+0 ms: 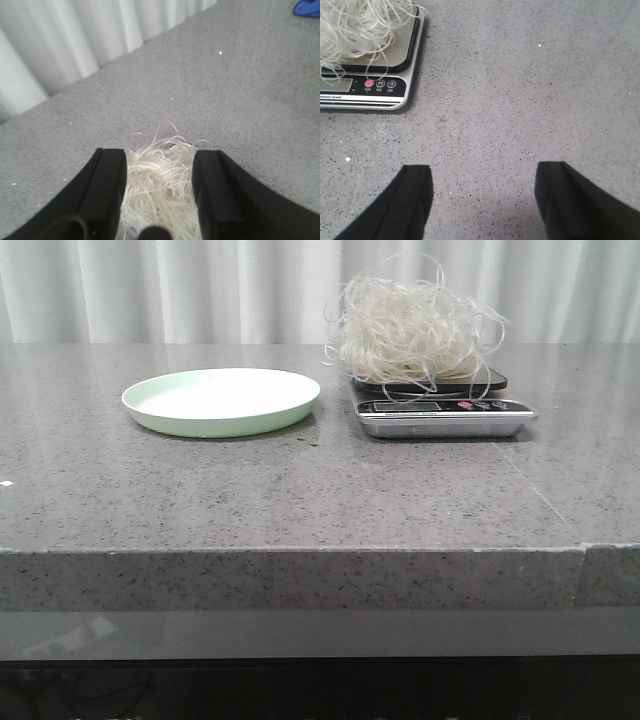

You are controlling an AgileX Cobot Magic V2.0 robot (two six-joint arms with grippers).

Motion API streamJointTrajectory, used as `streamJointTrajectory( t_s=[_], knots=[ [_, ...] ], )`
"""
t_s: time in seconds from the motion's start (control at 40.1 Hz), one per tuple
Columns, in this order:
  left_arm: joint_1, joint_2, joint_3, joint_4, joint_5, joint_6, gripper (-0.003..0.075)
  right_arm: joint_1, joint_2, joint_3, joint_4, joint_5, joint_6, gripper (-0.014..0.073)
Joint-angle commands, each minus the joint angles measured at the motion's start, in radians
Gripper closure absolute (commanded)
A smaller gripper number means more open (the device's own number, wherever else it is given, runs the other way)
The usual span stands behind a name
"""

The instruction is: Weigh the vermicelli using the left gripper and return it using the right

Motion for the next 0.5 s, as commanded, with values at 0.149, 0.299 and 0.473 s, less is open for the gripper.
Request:
streamJointTrajectory(
  t_s=[0.149, 0.299, 0.473],
  knots=[
    [-0.006, -0.194, -0.035, 0.01, 0.071, -0.006, 0.0313, -0.006, 0.006, -0.028, 0.0, -0.071, -0.011, 0.0039],
    [-0.006, -0.288, 0.024, 0.01, 0.092, -0.016, 0.0313, -0.006, 0.006, -0.028, 0.0, -0.071, -0.011, 0.0039],
    [-0.006, -0.452, 0.27, 0.01, -0.01, -0.031, 0.0313, -0.006, 0.006, -0.028, 0.0, -0.071, -0.011, 0.0039]
  ],
)
